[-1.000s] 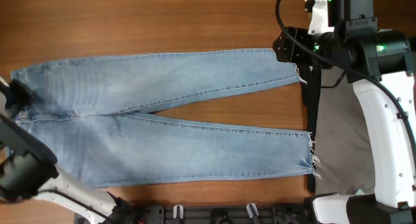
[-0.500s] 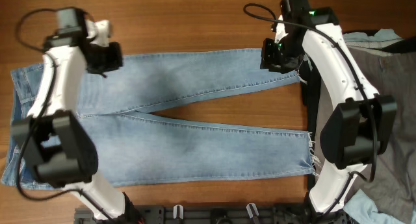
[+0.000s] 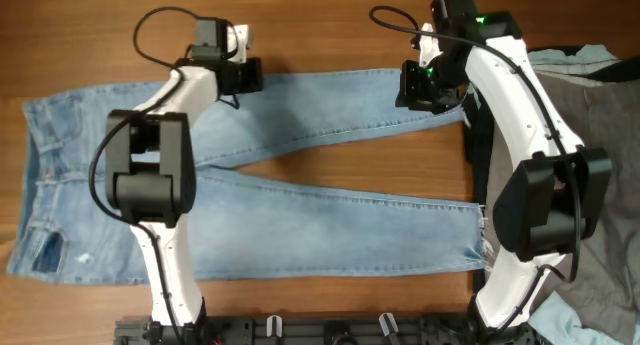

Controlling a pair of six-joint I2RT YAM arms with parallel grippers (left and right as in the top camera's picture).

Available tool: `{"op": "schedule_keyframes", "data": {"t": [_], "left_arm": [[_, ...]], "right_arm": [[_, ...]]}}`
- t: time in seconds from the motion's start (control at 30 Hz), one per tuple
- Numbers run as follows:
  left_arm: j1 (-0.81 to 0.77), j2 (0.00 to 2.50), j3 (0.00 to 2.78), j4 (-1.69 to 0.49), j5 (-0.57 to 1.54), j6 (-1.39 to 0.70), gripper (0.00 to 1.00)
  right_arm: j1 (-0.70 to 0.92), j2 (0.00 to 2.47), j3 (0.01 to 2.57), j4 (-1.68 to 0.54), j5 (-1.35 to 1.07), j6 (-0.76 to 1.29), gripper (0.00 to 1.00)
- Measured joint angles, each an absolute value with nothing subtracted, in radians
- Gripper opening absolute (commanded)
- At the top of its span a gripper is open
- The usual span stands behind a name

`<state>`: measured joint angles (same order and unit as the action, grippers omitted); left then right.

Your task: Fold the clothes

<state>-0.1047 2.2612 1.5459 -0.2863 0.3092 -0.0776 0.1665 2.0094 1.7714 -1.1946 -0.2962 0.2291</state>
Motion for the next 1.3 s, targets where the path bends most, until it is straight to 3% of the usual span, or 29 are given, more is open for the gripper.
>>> {"op": "schedule_keyframes", "data": {"t": [0.13, 0.23, 0.33, 0.53, 0.67, 0.73, 0.77, 0.83, 0.87, 0.9, 1.0, 1.17, 1.3], "left_arm": [[-0.145, 2.282, 1.584, -0.285, 0.303, -0.171, 0.06], [-0.131, 2.285, 1.657, -0.446, 0.303, -0.19, 0.27], [-0.093, 2.238, 1.721, -0.642, 0.281, -0.164, 0.36], [0.164, 1.757, 1.771, -1.115, 0.09, -0.132, 0.29], [0.365, 1.667, 1.777, -1.353, 0.083, -0.145, 0.28], [0.455, 1.669, 1.746, -1.377, 0.083, -0.152, 0.29], [0.485, 1.669, 1.729, -1.372, 0.095, -0.153, 0.24], [0.558, 1.671, 1.693, -1.362, 0.133, -0.155, 0.15], [0.572, 1.671, 1.689, -1.347, 0.157, -0.143, 0.07], [0.575, 1.671, 1.689, -1.334, 0.2, -0.12, 0.04], [0.464, 1.67, 1.673, -1.226, 0.364, 0.019, 0.04], [-0.019, 1.765, 1.494, -0.902, 0.418, 0.237, 0.04], [-0.192, 1.959, 1.446, -0.744, 0.383, 0.297, 0.04]], "right_arm": [[0.167, 2.009, 1.771, -1.192, -0.296, 0.217, 0.29], [0.167, 2.009, 1.771, -1.193, -0.296, 0.204, 0.3], [0.167, 2.008, 1.771, -1.196, -0.297, 0.192, 0.3], [0.167, 1.765, 1.768, -1.241, -0.287, 0.201, 0.39], [0.167, 1.522, 1.77, -1.371, -0.261, 0.263, 0.6], [0.167, 1.478, 1.774, -1.482, -0.207, 0.321, 0.64], [0.167, 1.479, 1.771, -1.532, -0.188, 0.344, 0.63], [0.167, 1.479, 1.736, -1.507, -0.162, 0.374, 0.31], [0.167, 1.479, 1.699, -1.434, -0.148, 0.393, 0.21], [0.167, 1.487, 1.663, -1.359, -0.139, 0.404, 0.17], [0.167, 1.548, 1.493, -1.089, -0.13, 0.453, 0.12], [0.167, 1.558, 1.463, -1.077, -0.13, 0.453, 0.14], [0.167, 1.514, 1.463, -1.095, -0.13, 0.453, 0.15]]}}
